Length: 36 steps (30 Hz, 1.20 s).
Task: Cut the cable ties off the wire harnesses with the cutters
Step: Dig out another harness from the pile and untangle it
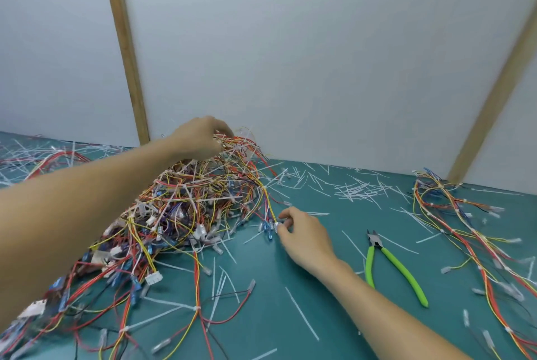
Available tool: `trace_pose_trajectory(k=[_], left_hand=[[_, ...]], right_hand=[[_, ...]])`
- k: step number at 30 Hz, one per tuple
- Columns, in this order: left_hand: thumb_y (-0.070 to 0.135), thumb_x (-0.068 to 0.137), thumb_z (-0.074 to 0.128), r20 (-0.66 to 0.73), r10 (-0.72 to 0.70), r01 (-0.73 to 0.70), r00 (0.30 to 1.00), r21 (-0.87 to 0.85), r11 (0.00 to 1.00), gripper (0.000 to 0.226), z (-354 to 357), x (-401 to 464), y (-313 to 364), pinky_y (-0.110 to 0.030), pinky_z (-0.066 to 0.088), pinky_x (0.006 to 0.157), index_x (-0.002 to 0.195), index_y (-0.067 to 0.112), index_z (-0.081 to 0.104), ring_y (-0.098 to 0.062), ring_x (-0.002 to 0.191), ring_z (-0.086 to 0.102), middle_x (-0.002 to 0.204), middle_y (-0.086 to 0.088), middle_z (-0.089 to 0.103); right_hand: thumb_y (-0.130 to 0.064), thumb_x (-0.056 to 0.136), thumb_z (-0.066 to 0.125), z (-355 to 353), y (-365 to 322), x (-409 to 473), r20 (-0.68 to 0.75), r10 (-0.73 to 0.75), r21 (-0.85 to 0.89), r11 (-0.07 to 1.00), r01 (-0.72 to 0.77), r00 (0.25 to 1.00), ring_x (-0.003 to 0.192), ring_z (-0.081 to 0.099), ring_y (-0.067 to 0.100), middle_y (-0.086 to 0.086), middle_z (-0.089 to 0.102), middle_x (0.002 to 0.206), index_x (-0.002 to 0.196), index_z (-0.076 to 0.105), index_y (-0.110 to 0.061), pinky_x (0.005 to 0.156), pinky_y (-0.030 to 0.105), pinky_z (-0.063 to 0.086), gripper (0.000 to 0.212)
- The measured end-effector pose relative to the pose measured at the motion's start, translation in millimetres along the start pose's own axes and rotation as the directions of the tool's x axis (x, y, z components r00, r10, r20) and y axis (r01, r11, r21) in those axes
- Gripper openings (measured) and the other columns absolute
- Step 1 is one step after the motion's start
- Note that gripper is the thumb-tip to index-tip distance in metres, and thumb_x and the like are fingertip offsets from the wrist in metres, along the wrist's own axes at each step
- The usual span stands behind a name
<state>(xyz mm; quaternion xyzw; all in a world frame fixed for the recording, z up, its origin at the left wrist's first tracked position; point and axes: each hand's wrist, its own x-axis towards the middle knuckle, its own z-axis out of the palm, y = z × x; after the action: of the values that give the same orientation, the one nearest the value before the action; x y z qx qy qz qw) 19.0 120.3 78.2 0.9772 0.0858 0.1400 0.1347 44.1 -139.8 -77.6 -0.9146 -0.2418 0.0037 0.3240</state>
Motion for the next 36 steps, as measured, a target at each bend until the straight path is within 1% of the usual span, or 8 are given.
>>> trace_pose_trajectory(k=[3, 7, 14, 20, 26, 30, 33, 36], left_hand=[[0.018, 0.092, 0.057, -0.154, -0.123, 0.155, 0.98, 0.218, 0.964, 0.043, -11.4, 2.8, -28.0, -0.046, 0.049, 0.096, 0.135, 0.021, 0.057, -0.033, 0.125, 0.052, 0.142, -0.01, 0.052], [0.043, 0.106, 0.037, 0.007, -0.344, 0.323, 0.939, 0.324, 0.889, 0.05, -1.9, -0.3, -55.0, -0.047, 0.047, 0.102, 0.141, 0.01, 0.049, -0.035, 0.128, 0.052, 0.142, -0.014, 0.054], [0.026, 0.096, 0.055, -0.218, -0.242, 0.316, 0.946, 0.433, 0.844, 0.022, 13.0, 7.9, -50.2, -0.049, 0.037, 0.102, 0.102, 0.011, 0.07, -0.034, 0.112, 0.054, 0.112, -0.013, 0.066], [0.016, 0.09, 0.061, -0.422, -0.211, 0.299, 0.882, 0.153, 0.942, 0.016, 2.2, 11.6, -46.9, -0.049, 0.038, 0.102, 0.097, 0.014, 0.075, -0.036, 0.109, 0.056, 0.114, -0.013, 0.06], [0.04, 0.081, 0.06, 0.258, 0.022, -0.061, 0.966, 0.144, 0.988, 0.032, -10.9, -5.4, -11.3, -0.034, 0.047, 0.069, 0.092, 0.01, 0.065, -0.025, 0.079, 0.059, 0.089, -0.009, 0.067], [0.05, 0.089, 0.05, -0.185, -0.011, 0.042, 0.983, 0.168, 0.985, 0.056, -31.9, 8.5, 4.4, -0.028, 0.05, 0.057, 0.057, 0.007, 0.068, -0.022, 0.05, 0.056, 0.053, -0.004, 0.065], [0.029, 0.09, 0.057, -0.401, -0.047, 0.229, 0.915, 0.42, 0.878, 0.031, -30.9, 25.8, 0.6, -0.033, 0.051, 0.064, 0.075, 0.004, 0.066, -0.031, 0.067, 0.06, 0.073, -0.012, 0.064], [0.027, 0.092, 0.058, -0.315, -0.027, 0.202, 0.949, 0.537, 0.819, 0.029, -17.5, 38.2, -9.3, -0.042, 0.048, 0.085, 0.112, 0.008, 0.064, -0.036, 0.105, 0.058, 0.116, -0.016, 0.06]], right_hand=[[-0.039, 0.102, 0.05, 8.7, -1.9, -5.0, -0.07, -0.051, -0.106, 0.993, 0.044, 0.996, 0.11, 0.058, 0.015, -0.012, 0.064, 0.108, 0.115, 0.063, -0.029, 0.084, 0.032, 0.044, 0.022], [-0.048, 0.107, 0.039, 15.9, -4.8, -9.6, -0.082, -0.128, -0.246, 0.964, 0.104, 0.988, 0.114, 0.054, 0.019, -0.005, 0.062, 0.115, 0.115, 0.062, -0.025, 0.09, 0.036, 0.044, 0.034], [-0.044, 0.107, 0.037, 18.3, -4.0, -9.9, -0.08, -0.188, -0.359, 0.922, 0.147, 0.979, 0.112, 0.053, 0.02, -0.004, 0.061, 0.113, 0.111, 0.062, -0.022, 0.092, 0.037, 0.042, 0.033], [-0.041, 0.105, 0.041, 18.6, -3.7, -9.0, -0.089, -0.192, -0.335, 0.93, 0.152, 0.977, 0.11, 0.053, 0.02, -0.004, 0.062, 0.11, 0.108, 0.062, -0.022, 0.091, 0.036, 0.042, 0.029], [-0.039, 0.104, 0.043, 16.8, -3.9, -9.6, -0.099, -0.185, -0.315, 0.938, 0.145, 0.978, 0.108, 0.052, 0.018, -0.005, 0.061, 0.109, 0.108, 0.063, -0.023, 0.091, 0.035, 0.042, 0.026], [-0.04, 0.104, 0.041, 16.6, -3.5, -10.2, -0.097, -0.187, -0.327, 0.934, 0.147, 0.977, 0.11, 0.052, 0.018, -0.006, 0.061, 0.109, 0.108, 0.062, -0.023, 0.093, 0.035, 0.041, 0.027], [-0.041, 0.105, 0.039, 17.3, -2.9, -10.9, -0.089, -0.179, -0.336, 0.931, 0.14, 0.98, 0.111, 0.05, 0.018, -0.006, 0.061, 0.111, 0.109, 0.061, -0.024, 0.094, 0.034, 0.04, 0.028], [-0.042, 0.105, 0.036, 18.4, -2.1, -11.4, -0.086, -0.177, -0.337, 0.931, 0.139, 0.98, 0.111, 0.05, 0.019, -0.006, 0.06, 0.113, 0.111, 0.06, -0.025, 0.094, 0.035, 0.04, 0.03]])
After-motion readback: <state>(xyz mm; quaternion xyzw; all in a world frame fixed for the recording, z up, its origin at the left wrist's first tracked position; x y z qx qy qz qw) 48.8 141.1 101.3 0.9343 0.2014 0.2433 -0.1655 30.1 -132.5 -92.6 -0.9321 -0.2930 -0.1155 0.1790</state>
